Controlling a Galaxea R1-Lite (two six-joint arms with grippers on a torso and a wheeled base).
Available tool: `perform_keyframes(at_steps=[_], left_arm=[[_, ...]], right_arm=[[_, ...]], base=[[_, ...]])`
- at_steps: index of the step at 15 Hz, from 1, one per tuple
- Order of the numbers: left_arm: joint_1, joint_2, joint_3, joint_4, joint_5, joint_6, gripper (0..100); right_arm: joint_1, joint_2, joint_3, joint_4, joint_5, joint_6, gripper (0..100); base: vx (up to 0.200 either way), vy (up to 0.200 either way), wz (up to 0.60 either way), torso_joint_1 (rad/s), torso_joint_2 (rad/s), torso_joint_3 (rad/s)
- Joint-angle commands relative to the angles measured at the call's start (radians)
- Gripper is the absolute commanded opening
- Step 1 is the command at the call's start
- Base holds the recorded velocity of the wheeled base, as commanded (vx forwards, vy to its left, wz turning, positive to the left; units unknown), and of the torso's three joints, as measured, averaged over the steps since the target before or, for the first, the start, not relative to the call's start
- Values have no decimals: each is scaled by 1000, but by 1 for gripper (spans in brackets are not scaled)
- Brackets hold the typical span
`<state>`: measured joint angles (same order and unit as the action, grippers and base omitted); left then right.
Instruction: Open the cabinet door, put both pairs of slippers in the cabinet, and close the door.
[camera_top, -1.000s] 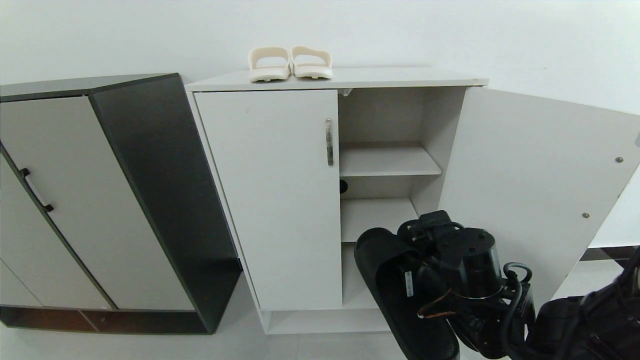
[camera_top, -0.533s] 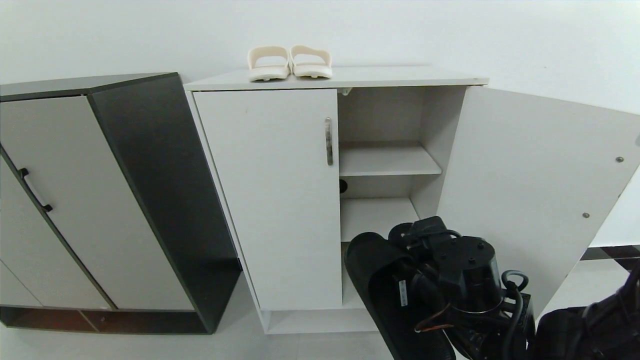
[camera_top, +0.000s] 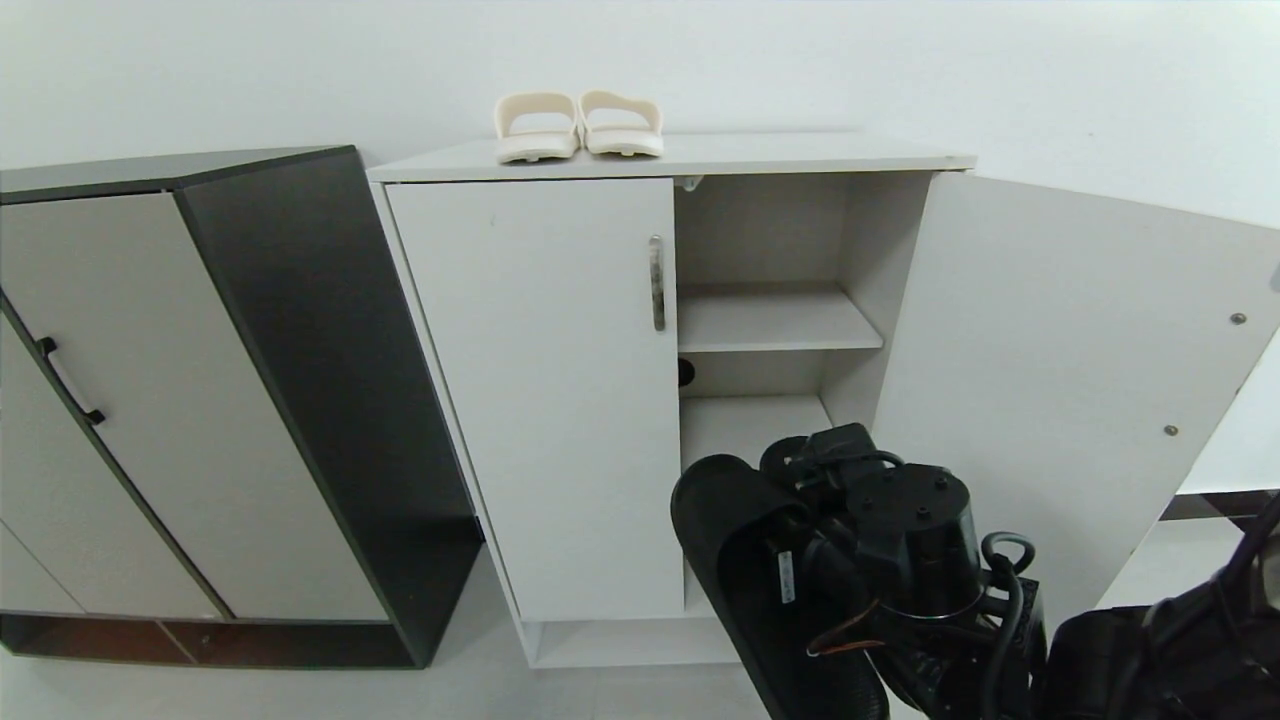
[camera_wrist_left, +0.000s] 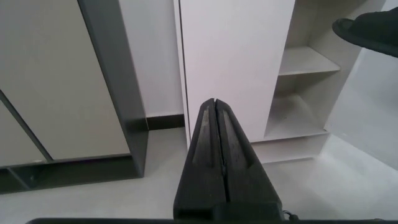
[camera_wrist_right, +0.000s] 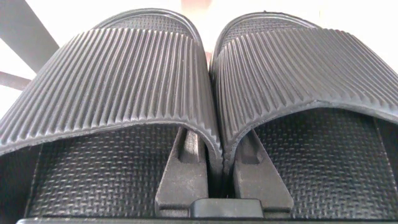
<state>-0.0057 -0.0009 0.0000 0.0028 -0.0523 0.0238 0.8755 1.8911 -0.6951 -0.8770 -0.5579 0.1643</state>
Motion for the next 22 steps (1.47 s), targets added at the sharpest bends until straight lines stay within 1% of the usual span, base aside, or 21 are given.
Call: perform_keyframes(at_steps=[1,3,6,9,12,15,19,22], left_arm=[[0,2,0,0,0,1,0],[0,2,0,0,0,-1,0],[0,2,0,0,0,1,0],[0,2,0,0,0,1,0],[0,2,0,0,0,1,0],[0,2,0,0,0,-1,0],[0,2,0,0,0,-1,0],[0,2,0,0,0,-1,0]], right_arm=[[0,2,-1,0,0,0,0],[3,2,0,0,0,0,0],[36,19,-4,0,0,1,0],[31,59,-32,0,-7,31,0],[14,94,-78,1,-131,31,0],[-10,102,-96,3,-152,31,0],[-72,131,-115,-2,-155,34,0],[-82,129,-115,-2,-175,31,0]], base=[[0,-200,0,-2,-2,2],[0,-200,0,5,0,2],[0,-200,0,7,4,-1],[0,0,0,0,0,0],[0,0,0,0,0,0],[0,0,0,0,0,0],[0,0,0,0,0,0],[0,0,0,0,0,0]])
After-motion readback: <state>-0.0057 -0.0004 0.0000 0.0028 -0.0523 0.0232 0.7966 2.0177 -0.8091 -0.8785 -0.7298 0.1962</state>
